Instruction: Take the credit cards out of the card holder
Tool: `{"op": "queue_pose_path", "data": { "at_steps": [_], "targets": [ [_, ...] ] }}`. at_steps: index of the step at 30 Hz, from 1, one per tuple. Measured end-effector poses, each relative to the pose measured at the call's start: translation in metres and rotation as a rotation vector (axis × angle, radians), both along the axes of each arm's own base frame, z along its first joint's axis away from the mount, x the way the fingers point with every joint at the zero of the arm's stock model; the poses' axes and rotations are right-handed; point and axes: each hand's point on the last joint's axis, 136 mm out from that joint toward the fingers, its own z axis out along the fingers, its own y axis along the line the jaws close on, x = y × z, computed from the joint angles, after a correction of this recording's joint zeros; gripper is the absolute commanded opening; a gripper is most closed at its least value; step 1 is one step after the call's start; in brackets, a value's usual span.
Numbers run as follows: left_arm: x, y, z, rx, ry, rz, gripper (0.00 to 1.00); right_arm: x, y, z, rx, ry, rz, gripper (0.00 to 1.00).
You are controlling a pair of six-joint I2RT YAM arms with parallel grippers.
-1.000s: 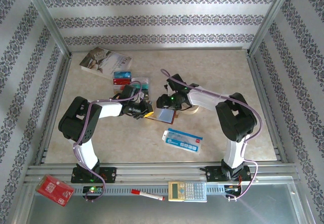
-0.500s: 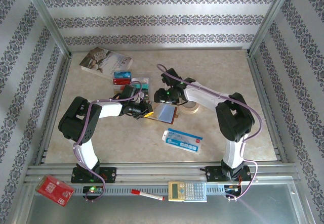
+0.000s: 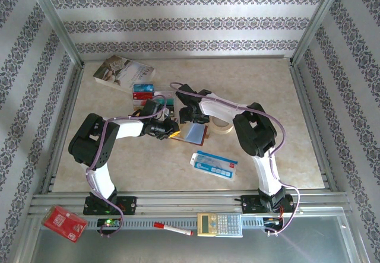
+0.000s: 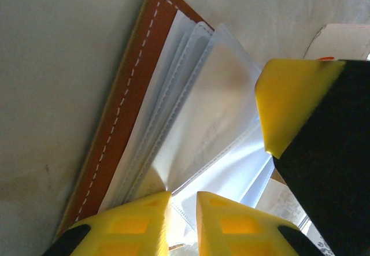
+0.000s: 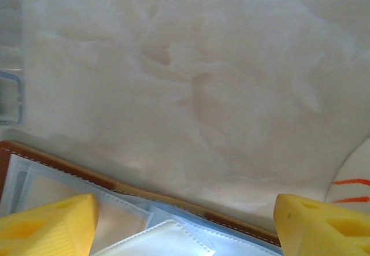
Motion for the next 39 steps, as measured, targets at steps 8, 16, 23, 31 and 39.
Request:
{"op": "queue_pose_path", "data": {
  "at_steps": [8,16,23,31,39],
  "targets": [
    [0.002,-0.002,0.004,-0.01,-0.026,-0.012,0.39,-0.003,-0.004,0.0,-0.025,0.009,0.021,0.78],
    [0.003,-0.001,0.008,-0.012,-0.047,-0.009,0.44,-0.023,-0.015,0.009,-0.04,0.041,0.053,0.75],
    [0.003,-0.001,0.008,-0.013,-0.049,-0.009,0.41,-0.043,-0.029,0.017,-0.043,0.057,0.053,0.68],
    [0.002,-0.004,0.009,-0.024,-0.044,-0.012,0.4,-0.054,-0.045,0.015,-0.038,0.074,0.03,0.65],
    [0.003,-0.022,0.019,-0.06,-0.051,-0.047,0.39,-0.04,-0.044,0.049,0.077,-0.017,-0.022,0.64]
  ]
}}
